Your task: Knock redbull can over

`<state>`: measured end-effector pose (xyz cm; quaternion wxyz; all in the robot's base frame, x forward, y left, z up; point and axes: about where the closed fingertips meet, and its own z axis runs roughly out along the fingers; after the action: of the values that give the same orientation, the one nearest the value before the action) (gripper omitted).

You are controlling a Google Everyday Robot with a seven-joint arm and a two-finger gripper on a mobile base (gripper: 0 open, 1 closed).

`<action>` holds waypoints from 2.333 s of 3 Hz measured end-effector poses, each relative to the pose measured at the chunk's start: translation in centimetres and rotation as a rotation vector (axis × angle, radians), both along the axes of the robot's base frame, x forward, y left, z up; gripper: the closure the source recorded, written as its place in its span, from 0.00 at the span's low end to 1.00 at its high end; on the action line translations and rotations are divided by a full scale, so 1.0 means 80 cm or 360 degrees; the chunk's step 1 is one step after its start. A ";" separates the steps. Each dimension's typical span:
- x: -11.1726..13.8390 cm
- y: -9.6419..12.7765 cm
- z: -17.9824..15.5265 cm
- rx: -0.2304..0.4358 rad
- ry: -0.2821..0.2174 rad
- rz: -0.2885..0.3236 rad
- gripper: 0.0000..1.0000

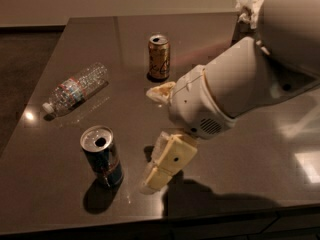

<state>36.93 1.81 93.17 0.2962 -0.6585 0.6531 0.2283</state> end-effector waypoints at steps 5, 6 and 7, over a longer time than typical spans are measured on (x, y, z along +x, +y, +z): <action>-0.025 0.110 -0.025 0.0230 0.0137 0.0086 0.39; -0.024 0.108 -0.020 0.0236 0.0184 0.0095 0.61; -0.011 0.085 -0.010 0.0144 0.0222 0.0076 0.85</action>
Offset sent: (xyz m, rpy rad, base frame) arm -0.0206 0.0826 -0.0270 0.1439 0.0501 0.0480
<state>36.08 8.57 92.39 0.2740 -0.6423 0.6452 0.3100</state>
